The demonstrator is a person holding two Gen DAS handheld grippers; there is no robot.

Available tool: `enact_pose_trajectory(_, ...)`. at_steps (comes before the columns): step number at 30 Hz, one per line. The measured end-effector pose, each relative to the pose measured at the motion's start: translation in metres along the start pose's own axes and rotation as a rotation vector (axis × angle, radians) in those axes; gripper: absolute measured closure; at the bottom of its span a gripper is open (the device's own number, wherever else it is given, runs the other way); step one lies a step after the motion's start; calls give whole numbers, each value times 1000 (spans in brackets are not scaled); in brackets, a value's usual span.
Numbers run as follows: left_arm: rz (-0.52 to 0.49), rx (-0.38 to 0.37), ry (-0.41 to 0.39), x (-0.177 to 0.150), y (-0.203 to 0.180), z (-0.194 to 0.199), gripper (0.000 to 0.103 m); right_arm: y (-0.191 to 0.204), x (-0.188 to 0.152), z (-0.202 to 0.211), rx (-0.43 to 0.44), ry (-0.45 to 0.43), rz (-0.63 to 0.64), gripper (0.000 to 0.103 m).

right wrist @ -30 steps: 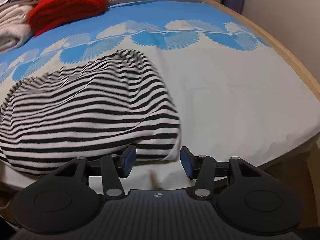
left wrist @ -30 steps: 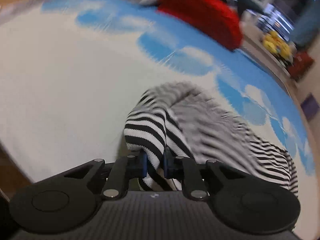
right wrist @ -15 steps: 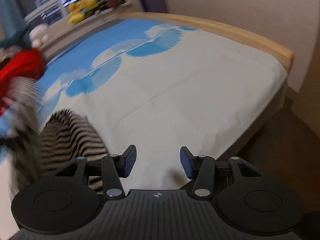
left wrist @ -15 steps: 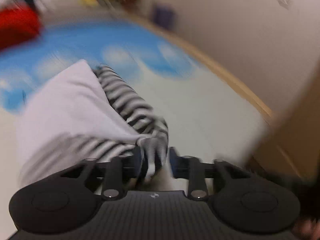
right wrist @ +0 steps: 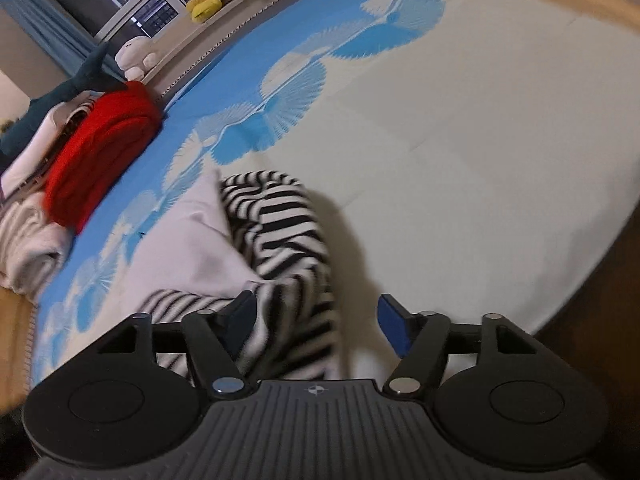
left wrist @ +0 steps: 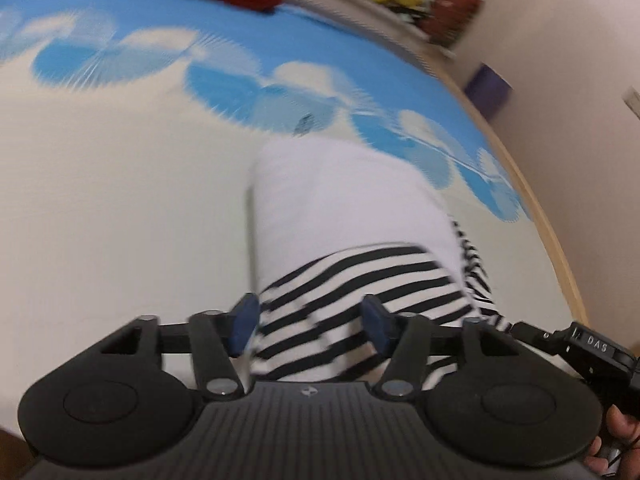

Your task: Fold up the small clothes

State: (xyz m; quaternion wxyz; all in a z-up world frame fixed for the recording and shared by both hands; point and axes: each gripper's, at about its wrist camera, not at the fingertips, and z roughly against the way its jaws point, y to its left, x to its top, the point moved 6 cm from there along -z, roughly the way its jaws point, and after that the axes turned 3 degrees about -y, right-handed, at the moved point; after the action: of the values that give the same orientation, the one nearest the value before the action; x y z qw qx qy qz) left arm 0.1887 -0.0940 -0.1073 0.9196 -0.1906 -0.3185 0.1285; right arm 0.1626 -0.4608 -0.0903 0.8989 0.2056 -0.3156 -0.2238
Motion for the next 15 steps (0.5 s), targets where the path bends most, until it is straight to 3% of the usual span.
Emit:
enact_pose_trajectory(6,190,-76,12,26,32,-26,28,11,-8,-31,-23,59,-14,35)
enact_pose_trajectory(9,271,-127,44,43,40,-46,24,12,-18,-36,-63,89,69,80)
enact_pose_trajectory(10,286,-135,62,49,41,-56,24,10,-20,-37,-69,101,67,87)
enact_pose_trajectory(15,339,-185,112,62,41,-100,19,10,-22,-36,-96,97,65,90)
